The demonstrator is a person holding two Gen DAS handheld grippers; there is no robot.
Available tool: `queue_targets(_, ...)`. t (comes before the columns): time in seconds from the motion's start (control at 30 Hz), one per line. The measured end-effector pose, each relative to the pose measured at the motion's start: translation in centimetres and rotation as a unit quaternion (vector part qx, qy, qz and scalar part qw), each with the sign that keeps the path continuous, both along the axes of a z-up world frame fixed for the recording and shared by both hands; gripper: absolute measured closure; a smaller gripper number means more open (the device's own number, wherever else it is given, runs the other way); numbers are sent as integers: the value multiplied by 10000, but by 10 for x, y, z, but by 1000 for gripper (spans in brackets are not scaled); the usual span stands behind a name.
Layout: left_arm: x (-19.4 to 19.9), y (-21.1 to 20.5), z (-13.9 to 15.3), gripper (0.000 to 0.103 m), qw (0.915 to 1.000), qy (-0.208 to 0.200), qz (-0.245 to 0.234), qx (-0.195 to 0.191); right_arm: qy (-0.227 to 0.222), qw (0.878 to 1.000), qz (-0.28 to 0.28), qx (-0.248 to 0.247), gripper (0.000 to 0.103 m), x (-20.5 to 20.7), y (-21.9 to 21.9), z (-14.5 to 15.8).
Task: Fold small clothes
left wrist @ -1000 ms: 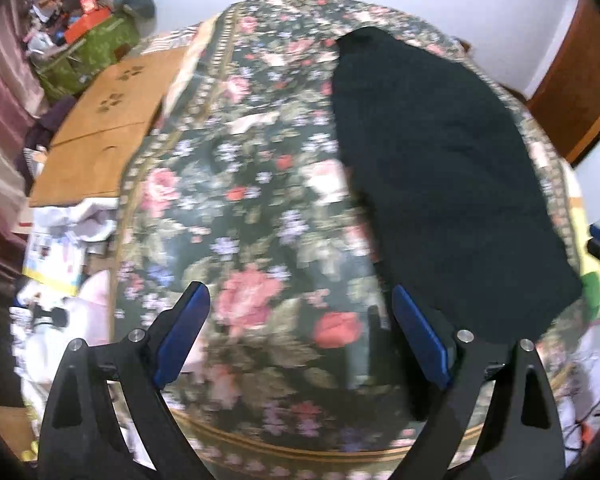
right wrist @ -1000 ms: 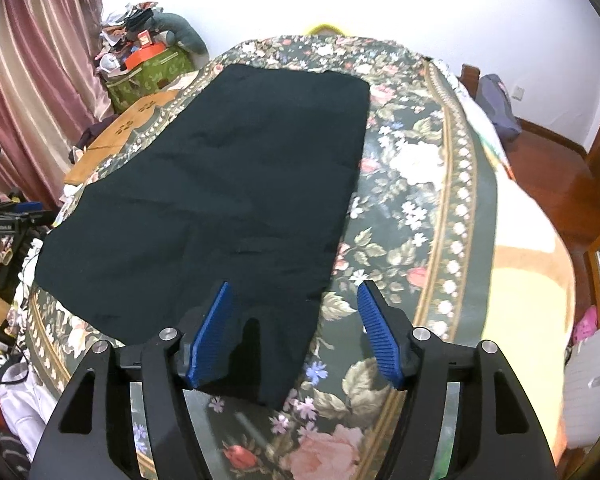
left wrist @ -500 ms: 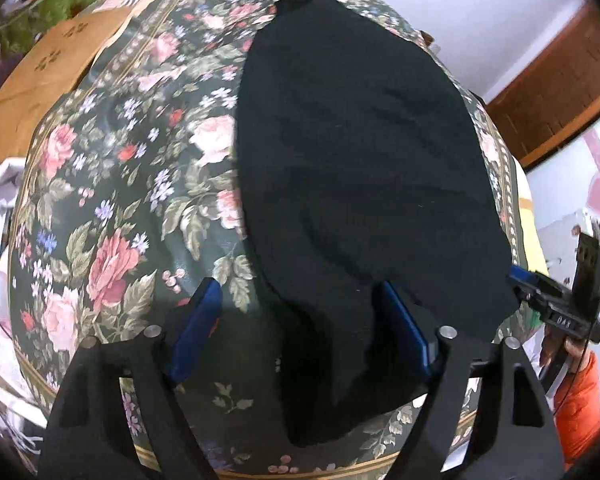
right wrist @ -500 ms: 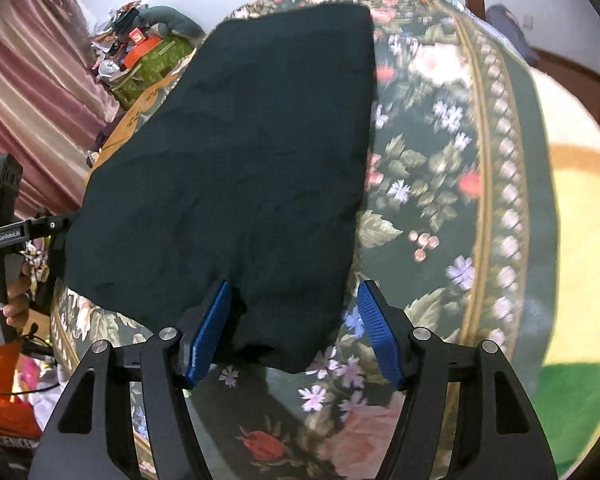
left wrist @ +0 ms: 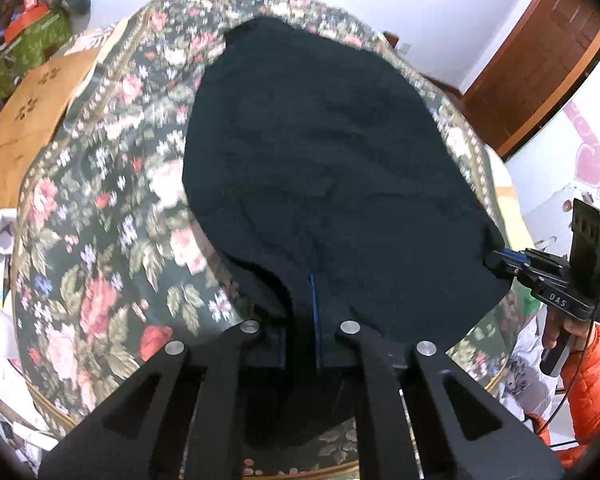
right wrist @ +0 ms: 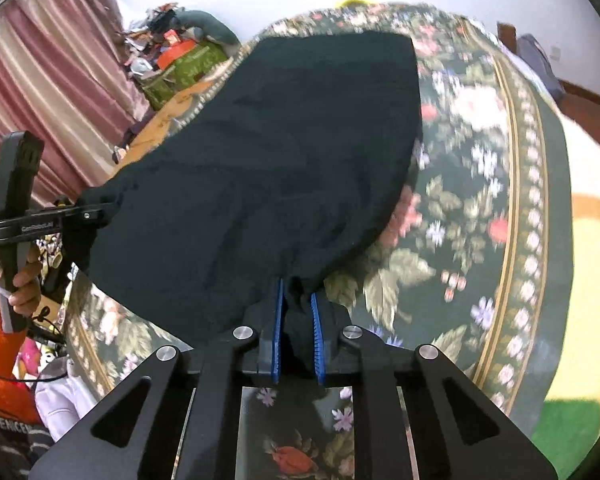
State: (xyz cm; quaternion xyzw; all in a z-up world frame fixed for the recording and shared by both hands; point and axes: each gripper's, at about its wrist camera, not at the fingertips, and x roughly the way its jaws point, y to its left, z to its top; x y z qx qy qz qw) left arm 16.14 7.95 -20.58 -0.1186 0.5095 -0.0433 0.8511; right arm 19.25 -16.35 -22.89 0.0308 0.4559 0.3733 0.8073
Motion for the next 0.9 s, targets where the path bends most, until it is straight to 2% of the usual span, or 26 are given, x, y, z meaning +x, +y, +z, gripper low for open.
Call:
queue_targets(0.13, 7, 8, 29, 98, 9994, -321, 64, -122, -402, 9991, 30, 146, 93, 8, -4, 29)
queue_targets(0.23, 21, 8, 51, 98, 9984, -566, 57, -55, -735, 9971, 42, 201, 93, 16, 2, 54)
queue_targets(0.37, 44, 8, 76, 98, 9967, -810, 59, -23, -1136, 9932, 13, 261, 93, 31, 7, 82)
queue_targets(0.57, 93, 16, 105, 99, 9939, -1086, 186, -65, -1544, 9874, -191, 273, 94, 66, 12, 108)
queue_targets(0.73, 141, 33, 102, 100, 9929, -1086, 487, 7, -1660, 9847, -438, 283, 94, 111, 15, 117)
queue_targets(0.8, 163, 42, 93, 100, 9923, -1046, 650, 115, -1698, 9838, -532, 201, 94, 130, 18, 116)
queue_targets(0.9, 198, 57, 71, 100, 9930, -843, 831, -2, -1531, 9859, -654, 164, 94, 165, 25, 103)
